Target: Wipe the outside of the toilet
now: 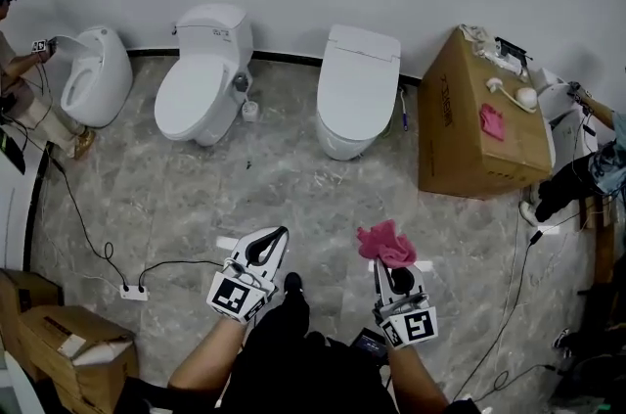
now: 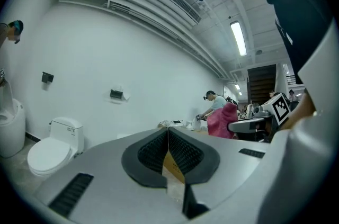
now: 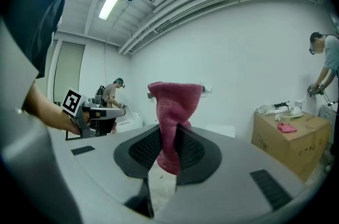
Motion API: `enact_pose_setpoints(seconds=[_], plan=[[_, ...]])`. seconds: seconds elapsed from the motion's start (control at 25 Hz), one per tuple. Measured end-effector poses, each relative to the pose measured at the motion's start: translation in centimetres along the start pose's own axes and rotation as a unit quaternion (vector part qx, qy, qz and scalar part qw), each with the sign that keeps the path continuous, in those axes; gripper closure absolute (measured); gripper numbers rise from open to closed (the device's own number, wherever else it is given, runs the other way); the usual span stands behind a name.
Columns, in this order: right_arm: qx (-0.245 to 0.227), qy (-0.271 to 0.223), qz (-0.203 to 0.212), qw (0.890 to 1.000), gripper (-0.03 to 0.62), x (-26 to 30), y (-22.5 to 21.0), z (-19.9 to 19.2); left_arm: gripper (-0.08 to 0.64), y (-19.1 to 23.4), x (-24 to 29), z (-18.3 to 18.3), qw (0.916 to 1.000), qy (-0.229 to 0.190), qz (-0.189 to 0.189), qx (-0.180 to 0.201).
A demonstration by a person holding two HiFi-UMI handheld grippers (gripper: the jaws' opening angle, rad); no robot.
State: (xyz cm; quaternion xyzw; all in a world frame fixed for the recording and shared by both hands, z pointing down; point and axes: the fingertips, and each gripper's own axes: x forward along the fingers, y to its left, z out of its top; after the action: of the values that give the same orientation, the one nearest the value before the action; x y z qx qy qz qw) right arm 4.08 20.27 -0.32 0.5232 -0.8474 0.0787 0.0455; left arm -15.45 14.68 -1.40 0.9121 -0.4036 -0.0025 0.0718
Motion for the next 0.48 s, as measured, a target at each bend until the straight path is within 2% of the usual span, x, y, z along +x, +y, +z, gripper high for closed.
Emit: enact_pose_setpoints(seconds=[0.28,0.48], plan=[[-0.010,0.017,-0.022,1.000,0.506,4.7,-3.2,-1.2,0.543,3.4,4.9,-1.8,0.9996,0.012,-0.025,-0.010],[-0.005,0.015,-0.007,1.000,0.506,7.4,-5.7,-2.0,0.543,4.4,9.1,-3.8,0.9992,0.026,-0.029,-0.012]])
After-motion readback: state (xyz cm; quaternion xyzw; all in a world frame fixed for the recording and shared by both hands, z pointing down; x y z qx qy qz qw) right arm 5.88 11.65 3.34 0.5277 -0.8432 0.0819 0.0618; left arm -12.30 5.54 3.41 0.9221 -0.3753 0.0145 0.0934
